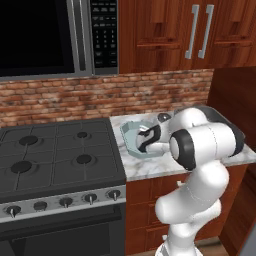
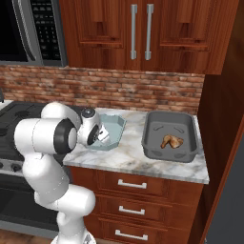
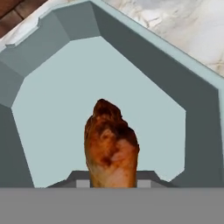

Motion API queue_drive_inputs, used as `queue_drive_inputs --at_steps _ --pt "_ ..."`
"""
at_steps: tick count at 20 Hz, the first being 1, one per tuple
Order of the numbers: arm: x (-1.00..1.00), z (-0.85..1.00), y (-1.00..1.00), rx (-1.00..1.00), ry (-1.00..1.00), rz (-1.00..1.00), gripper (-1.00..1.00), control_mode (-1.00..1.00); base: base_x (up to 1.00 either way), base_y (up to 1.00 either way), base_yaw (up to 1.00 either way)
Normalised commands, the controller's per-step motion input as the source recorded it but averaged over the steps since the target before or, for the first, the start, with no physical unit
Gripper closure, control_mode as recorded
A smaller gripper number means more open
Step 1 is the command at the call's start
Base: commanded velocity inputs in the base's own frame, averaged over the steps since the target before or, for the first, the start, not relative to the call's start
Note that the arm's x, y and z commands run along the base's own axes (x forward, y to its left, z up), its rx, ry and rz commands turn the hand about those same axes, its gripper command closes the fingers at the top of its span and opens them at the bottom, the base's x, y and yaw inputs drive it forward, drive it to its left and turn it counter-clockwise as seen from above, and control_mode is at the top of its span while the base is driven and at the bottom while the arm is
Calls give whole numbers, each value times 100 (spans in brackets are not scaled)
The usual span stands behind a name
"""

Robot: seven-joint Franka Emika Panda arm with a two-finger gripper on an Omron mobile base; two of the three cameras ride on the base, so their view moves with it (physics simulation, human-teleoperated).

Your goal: Place one lemon and one chicken drumstick in each tupperware on the nearby counter, to pack two identical lunches.

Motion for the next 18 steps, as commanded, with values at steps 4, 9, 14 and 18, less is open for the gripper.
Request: queue_drive_inputs --at_steps 4,9,14,18 --pt "69 -17 0 0 3 0 -100 -100 0 0 0" --pt "24 -1 0 0 2 0 -100 -100 0 0 0" --pt "-71 45 -1 0 0 0 -100 -100 0 0 0" --pt "-93 81 -18 0 -3 0 -100 -100 0 0 0"
